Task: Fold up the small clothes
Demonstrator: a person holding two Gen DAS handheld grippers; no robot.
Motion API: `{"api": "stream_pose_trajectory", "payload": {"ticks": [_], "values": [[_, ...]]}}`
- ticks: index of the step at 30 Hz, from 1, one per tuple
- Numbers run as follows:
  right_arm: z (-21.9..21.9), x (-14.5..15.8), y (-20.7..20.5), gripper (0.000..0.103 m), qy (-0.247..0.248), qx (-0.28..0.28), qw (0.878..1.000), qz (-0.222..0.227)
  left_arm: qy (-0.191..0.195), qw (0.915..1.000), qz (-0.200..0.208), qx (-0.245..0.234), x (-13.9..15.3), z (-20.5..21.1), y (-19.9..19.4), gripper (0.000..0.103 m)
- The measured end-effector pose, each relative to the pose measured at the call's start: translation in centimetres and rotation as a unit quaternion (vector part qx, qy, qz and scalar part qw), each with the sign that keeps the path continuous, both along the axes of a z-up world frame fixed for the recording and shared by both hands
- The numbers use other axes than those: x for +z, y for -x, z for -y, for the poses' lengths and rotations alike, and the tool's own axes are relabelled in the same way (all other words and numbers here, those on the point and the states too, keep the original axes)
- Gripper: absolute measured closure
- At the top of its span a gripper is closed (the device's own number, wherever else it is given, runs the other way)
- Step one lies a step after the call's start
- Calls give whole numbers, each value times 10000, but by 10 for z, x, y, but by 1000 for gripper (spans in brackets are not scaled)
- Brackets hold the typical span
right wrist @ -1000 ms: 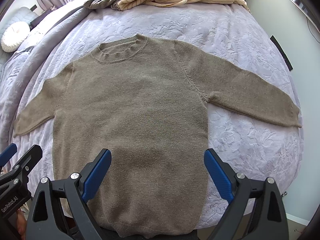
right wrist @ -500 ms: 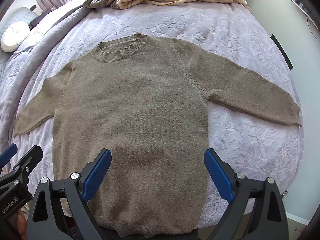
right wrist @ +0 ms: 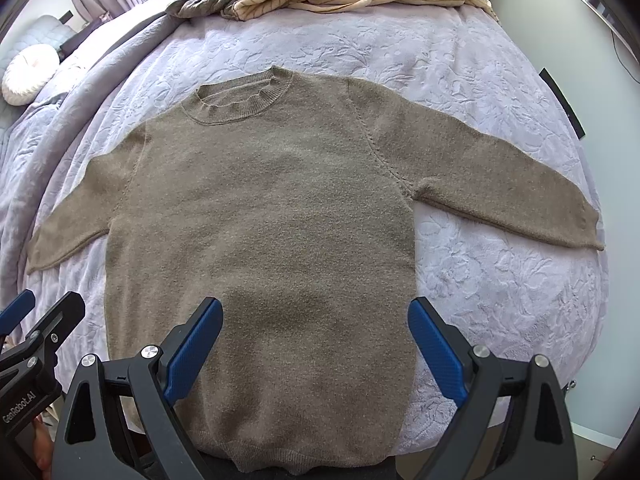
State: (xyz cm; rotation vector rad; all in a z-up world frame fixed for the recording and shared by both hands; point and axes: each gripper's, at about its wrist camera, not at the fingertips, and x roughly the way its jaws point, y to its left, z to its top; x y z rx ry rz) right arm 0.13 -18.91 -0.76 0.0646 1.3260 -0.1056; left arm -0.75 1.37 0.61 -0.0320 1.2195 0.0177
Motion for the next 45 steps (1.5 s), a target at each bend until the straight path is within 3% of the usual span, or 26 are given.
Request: {"api": "stream_pose_trajectory", "payload": {"ticks": [26,45], "values": [[4,6,2,8,184,-136,9996,144,92,9999,-58,69,-5,-3,4,0],[-7,5,2,8,306,-91,9992,220,399,9984,-318,242,-18,-19,2,0]]}}
